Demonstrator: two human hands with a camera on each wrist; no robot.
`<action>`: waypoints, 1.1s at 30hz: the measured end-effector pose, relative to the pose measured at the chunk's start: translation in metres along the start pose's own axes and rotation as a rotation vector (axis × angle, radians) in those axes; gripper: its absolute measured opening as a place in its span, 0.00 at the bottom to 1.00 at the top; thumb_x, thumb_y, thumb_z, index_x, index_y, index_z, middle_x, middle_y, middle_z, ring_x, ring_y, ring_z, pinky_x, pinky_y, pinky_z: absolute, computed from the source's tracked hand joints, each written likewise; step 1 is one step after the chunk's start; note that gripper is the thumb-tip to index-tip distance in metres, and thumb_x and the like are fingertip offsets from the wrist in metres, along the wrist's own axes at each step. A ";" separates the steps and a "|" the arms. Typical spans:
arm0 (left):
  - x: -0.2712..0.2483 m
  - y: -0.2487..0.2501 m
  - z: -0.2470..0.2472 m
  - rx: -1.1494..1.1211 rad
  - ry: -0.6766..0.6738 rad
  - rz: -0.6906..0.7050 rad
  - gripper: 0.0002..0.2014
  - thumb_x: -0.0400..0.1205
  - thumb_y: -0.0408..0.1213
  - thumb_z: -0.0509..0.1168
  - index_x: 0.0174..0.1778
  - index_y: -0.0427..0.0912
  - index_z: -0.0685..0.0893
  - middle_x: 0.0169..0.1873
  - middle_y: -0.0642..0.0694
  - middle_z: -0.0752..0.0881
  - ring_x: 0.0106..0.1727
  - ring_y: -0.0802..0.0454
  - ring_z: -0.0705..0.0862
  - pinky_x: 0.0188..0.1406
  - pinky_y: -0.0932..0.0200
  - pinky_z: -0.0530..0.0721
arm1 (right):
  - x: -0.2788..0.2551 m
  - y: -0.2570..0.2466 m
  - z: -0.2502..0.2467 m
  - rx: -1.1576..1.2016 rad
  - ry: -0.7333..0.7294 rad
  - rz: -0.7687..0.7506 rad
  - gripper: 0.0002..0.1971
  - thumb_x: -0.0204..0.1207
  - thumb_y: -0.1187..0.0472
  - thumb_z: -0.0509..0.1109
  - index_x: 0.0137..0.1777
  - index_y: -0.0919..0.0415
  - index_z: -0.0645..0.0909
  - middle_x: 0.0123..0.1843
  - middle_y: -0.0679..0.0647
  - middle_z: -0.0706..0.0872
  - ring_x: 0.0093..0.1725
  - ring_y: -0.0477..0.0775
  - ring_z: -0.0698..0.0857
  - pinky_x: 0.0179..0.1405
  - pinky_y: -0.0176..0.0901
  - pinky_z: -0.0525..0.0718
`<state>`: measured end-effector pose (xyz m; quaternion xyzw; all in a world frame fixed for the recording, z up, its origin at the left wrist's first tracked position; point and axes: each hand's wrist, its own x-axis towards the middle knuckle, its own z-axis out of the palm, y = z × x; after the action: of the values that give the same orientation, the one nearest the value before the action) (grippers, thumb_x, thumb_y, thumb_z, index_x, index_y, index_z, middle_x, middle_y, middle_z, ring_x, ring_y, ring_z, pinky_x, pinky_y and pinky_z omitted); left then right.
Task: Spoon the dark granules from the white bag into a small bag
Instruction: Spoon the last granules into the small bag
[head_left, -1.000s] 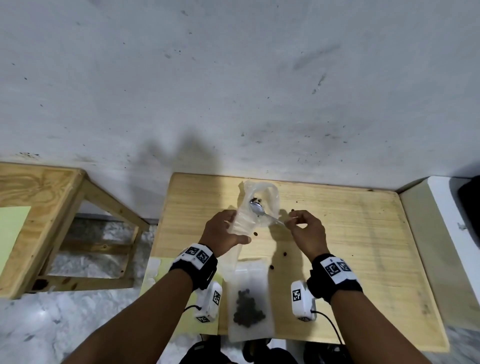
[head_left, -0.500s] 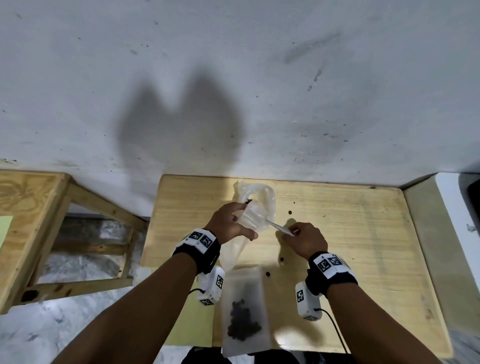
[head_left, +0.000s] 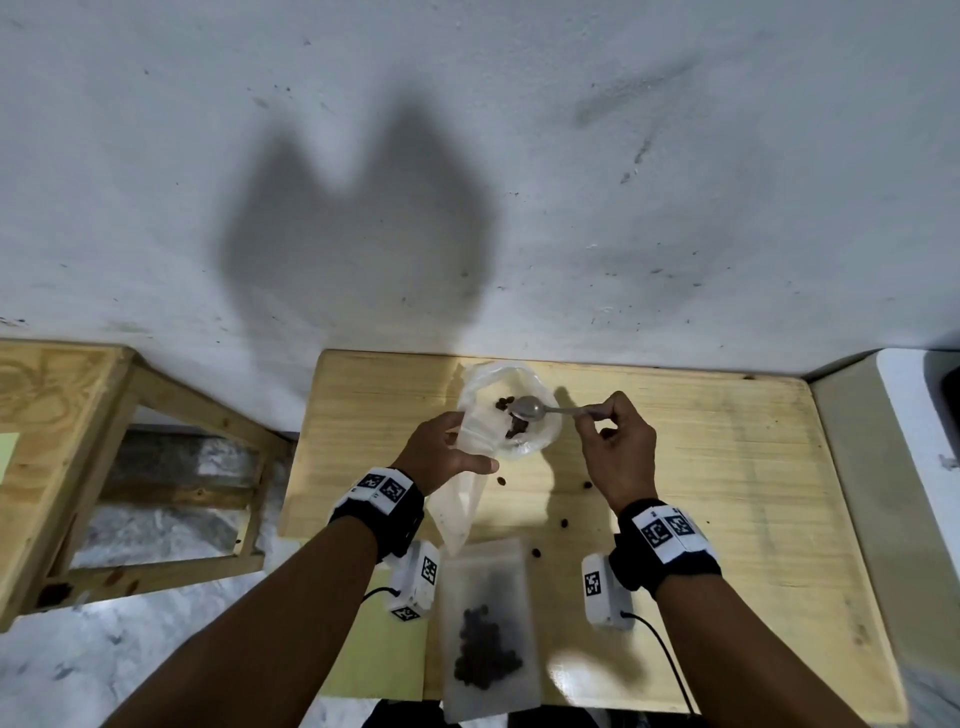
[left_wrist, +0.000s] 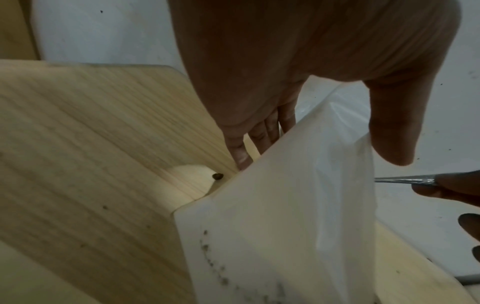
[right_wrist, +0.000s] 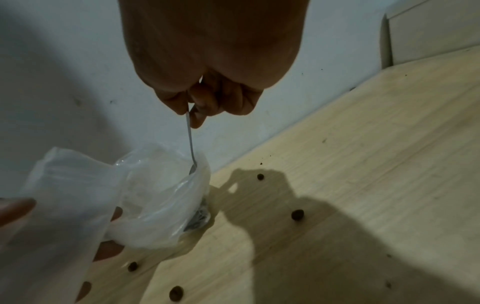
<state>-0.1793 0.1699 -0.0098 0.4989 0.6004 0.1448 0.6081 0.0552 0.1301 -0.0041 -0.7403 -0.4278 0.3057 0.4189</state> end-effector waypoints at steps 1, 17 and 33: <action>0.000 0.000 -0.001 0.004 0.004 0.009 0.33 0.62 0.37 0.86 0.64 0.47 0.83 0.55 0.53 0.89 0.56 0.55 0.86 0.50 0.61 0.82 | 0.000 0.000 0.001 -0.005 0.004 -0.001 0.10 0.77 0.64 0.74 0.39 0.62 0.75 0.36 0.45 0.86 0.19 0.44 0.70 0.24 0.38 0.69; -0.005 -0.019 0.010 0.081 0.103 0.129 0.50 0.56 0.46 0.87 0.75 0.47 0.74 0.70 0.53 0.79 0.69 0.55 0.79 0.68 0.60 0.78 | -0.010 -0.022 0.025 0.004 0.082 0.027 0.09 0.74 0.66 0.74 0.37 0.61 0.76 0.34 0.44 0.84 0.24 0.44 0.76 0.30 0.47 0.79; -0.015 -0.024 0.021 0.164 0.137 0.287 0.48 0.54 0.52 0.84 0.72 0.45 0.76 0.72 0.52 0.75 0.66 0.53 0.80 0.70 0.53 0.79 | 0.003 -0.009 0.032 0.023 0.228 0.374 0.12 0.70 0.59 0.76 0.34 0.63 0.77 0.32 0.56 0.86 0.39 0.62 0.86 0.42 0.50 0.84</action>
<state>-0.1746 0.1378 -0.0245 0.6163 0.5728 0.2146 0.4960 0.0272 0.1466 -0.0112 -0.8319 -0.2293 0.2971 0.4088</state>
